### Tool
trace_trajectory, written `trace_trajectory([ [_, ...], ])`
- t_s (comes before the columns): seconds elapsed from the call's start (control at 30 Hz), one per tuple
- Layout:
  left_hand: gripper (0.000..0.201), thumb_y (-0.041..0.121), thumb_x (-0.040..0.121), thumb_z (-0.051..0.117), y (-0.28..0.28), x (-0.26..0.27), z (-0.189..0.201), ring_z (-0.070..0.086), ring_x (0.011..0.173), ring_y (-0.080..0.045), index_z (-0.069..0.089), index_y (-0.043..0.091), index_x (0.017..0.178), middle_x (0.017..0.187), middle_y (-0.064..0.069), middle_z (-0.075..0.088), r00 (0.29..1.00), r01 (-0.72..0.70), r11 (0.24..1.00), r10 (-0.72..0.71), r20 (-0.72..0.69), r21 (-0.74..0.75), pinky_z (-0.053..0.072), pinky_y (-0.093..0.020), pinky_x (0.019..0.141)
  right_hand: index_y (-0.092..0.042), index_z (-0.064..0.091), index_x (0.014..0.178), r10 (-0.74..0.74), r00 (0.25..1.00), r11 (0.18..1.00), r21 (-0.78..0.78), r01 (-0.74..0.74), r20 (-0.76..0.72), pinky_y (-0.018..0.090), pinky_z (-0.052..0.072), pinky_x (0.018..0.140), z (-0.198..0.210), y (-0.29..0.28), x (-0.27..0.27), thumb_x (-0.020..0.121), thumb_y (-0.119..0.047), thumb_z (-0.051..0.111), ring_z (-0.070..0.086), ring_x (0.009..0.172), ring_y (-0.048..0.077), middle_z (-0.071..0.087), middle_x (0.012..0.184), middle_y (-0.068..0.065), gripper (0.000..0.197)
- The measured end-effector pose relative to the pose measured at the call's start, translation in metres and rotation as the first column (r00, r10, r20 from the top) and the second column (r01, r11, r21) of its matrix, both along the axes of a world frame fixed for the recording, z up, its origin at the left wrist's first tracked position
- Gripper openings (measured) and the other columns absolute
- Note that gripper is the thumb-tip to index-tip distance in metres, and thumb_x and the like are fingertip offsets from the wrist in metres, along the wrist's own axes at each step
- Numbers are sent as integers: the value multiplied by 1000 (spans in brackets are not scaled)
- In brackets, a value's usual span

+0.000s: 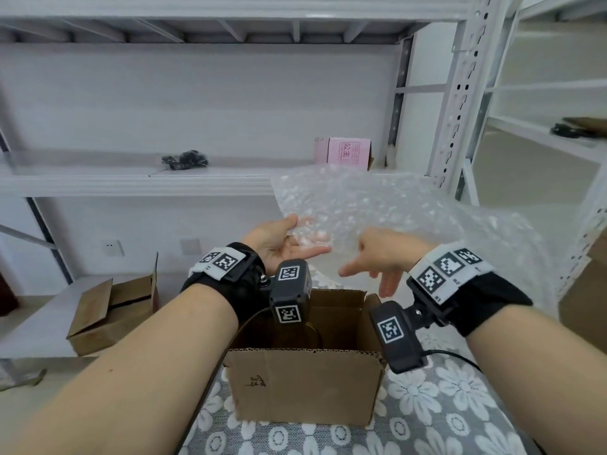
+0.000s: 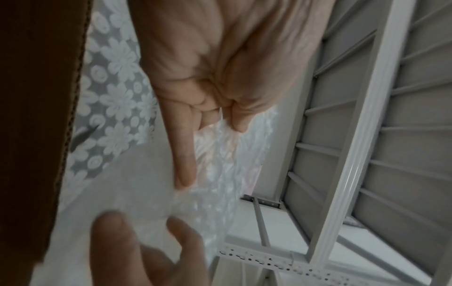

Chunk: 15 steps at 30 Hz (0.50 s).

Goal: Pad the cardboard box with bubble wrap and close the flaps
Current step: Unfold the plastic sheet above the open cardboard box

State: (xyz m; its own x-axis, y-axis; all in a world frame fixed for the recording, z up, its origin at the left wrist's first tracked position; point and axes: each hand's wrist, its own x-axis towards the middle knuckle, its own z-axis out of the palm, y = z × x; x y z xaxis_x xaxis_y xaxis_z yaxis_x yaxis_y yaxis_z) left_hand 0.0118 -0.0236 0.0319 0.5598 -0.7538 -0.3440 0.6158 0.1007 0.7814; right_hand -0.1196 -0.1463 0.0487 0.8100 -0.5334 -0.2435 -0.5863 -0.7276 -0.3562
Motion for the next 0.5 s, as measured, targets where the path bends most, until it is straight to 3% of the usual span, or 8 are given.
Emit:
trace_trajectory([
  [0.03, 42, 29, 100, 38, -1, -1, -1, 61, 96, -50, 47, 8, 135, 137, -34, 43, 997, -35, 998, 31, -68, -54, 59, -47, 51, -15, 30, 141, -19, 1000, 999, 26, 19, 13, 44, 61, 68, -4, -4, 1, 75, -44, 74, 72, 70, 30, 55, 128, 19, 85],
  [0.1, 45, 28, 100, 39, -4, -4, -4, 49, 115, -52, 40, 8, 141, 146, -30, 32, 973, -98, 980, 58, -223, -174, 56, -54, 52, -30, -1, 149, -4, 997, 994, 108, -5, 77, 45, 60, 69, -13, -8, 4, 68, -46, 79, 67, 88, 32, 38, 145, 16, 115],
  [0.2, 48, 25, 102, 36, -10, -14, -7, 46, 119, -47, 28, 7, 147, 153, -25, 23, 927, -98, 951, -20, -375, -293, 57, -54, 58, -28, -26, 145, 65, 978, 985, 143, -95, 197, 39, 58, 76, -25, -2, 10, 66, -46, 80, 57, 110, 32, 29, 152, 14, 134],
  [0.27, 45, 18, 103, 34, -15, -24, -6, 52, 110, -44, 28, 3, 145, 150, -27, 29, 942, -102, 949, -4, -336, -297, 59, -46, 58, -22, -19, 148, 48, 930, 977, 177, -120, 365, 35, 52, 86, -26, 4, 14, 69, -40, 80, 52, 120, 31, 29, 152, 13, 127],
  [0.33, 40, 11, 103, 33, -20, -28, -4, 59, 103, -43, 34, -6, 139, 137, -30, 45, 960, -129, 954, 52, -275, -271, 59, -39, 53, -14, 13, 148, -4, 829, 981, 161, -104, 560, 38, 48, 95, -25, 6, 16, 76, -31, 75, 52, 122, 29, 45, 142, 11, 97],
  [0.4, 35, 11, 102, 35, -18, -32, 2, 69, 79, -43, 41, -9, 130, 114, -30, 61, 978, -87, 960, 32, -204, -265, 57, -36, 43, -5, 50, 120, -12, 739, 1000, 21, -3, 673, 39, 51, 85, -24, -2, 18, 88, -18, 61, 60, 100, 26, 62, 111, 10, 37],
  [0.43, 30, 11, 101, 37, -14, -35, 6, 70, 68, -41, 45, -9, 122, 104, -29, 65, 985, -74, 965, 32, -167, -250, 56, -33, 42, -3, 56, 98, -2, 725, 997, -51, 52, 688, 35, 50, 76, -23, -5, 17, 89, -9, 54, 59, 86, 26, 62, 93, 10, 11],
  [0.5, 15, 7, 97, 47, -9, -37, 13, 71, 65, -33, 53, -5, 105, 95, -24, 65, 989, -148, 976, 143, -41, -162, 58, -30, 48, -7, 44, 64, 37, 734, 984, -154, 93, 678, 31, 34, 57, -18, -12, 14, 82, 9, 44, 46, 68, 25, 48, 66, 7, 24],
])
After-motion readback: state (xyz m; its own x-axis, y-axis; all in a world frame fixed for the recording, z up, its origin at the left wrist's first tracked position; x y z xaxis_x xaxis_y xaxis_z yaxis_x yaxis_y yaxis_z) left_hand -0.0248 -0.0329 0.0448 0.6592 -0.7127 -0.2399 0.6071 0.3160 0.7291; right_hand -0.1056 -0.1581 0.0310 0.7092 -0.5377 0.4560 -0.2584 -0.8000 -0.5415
